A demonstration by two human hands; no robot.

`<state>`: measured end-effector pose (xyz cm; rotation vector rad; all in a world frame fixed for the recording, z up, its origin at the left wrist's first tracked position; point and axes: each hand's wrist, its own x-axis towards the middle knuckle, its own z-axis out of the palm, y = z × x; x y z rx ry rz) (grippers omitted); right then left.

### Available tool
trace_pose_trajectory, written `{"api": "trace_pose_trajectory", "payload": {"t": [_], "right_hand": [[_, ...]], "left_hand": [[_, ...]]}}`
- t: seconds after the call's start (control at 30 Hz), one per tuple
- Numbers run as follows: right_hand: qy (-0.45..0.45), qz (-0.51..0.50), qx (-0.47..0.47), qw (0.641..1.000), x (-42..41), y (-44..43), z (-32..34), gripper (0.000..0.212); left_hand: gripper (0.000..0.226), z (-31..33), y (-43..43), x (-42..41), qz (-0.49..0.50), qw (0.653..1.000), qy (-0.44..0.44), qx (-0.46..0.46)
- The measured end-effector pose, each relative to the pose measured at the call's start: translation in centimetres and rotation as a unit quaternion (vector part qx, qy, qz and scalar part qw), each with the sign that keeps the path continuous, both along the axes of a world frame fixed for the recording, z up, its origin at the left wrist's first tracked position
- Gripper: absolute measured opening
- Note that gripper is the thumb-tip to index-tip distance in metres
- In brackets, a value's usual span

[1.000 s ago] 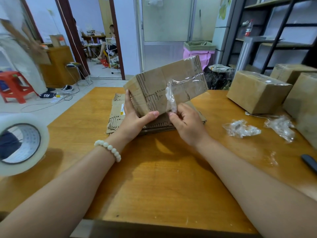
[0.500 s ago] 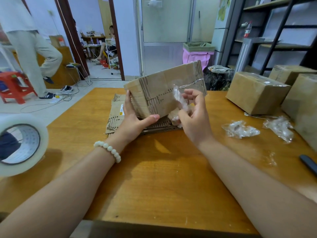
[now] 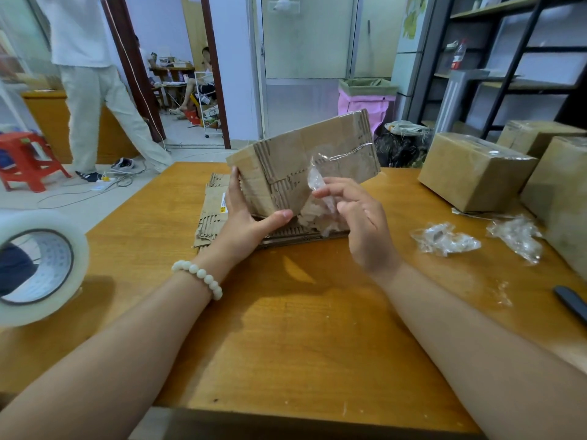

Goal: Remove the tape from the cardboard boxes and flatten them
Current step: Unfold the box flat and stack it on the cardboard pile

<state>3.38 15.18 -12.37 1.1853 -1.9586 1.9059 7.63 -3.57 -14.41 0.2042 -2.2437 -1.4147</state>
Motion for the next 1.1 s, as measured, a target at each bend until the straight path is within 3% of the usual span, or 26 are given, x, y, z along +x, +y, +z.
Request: {"api": "trace_pose_trajectory", "payload": {"t": [0.07, 0.2, 0.27, 0.57, 0.73, 0.83, 1.1], "right_hand": [[-0.003, 0.011, 0.016, 1.0, 0.0, -0.2, -0.3, 0.038], [0.129, -0.064, 0.06, 0.988, -0.5, -0.7, -0.9, 0.045], [0.151, -0.067, 0.064, 0.984, -1.0, -0.6, -1.1, 0.042], [0.157, -0.091, 0.023, 0.983, -1.6, -0.2, -1.1, 0.035], [0.179, -0.109, 0.026, 0.977, -1.8, -0.3, -1.5, 0.015], [0.206, -0.125, 0.048, 0.969, -1.9, -0.4, -1.6, 0.036], [0.217, -0.135, 0.064, 0.965, -2.3, -0.6, -1.8, 0.041]], "left_hand": [[0.14, 0.1, 0.1, 0.0, 0.006, 1.0, 0.005, 0.002], [0.14, 0.0, 0.0, 0.0, 0.009, 1.0, 0.014, 0.004], [0.14, 0.0, 0.0, 0.0, 0.007, 1.0, 0.015, -0.001], [0.141, -0.1, -0.1, 0.2, -0.002, 1.0, 0.001, -0.02], [0.14, -0.1, -0.1, 0.1, 0.004, 1.0, 0.002, -0.007], [0.138, -0.2, -0.2, 0.0, 0.005, 1.0, -0.001, 0.0], [0.139, -0.2, -0.2, 0.0, 0.006, 1.0, 0.003, -0.017]]}}
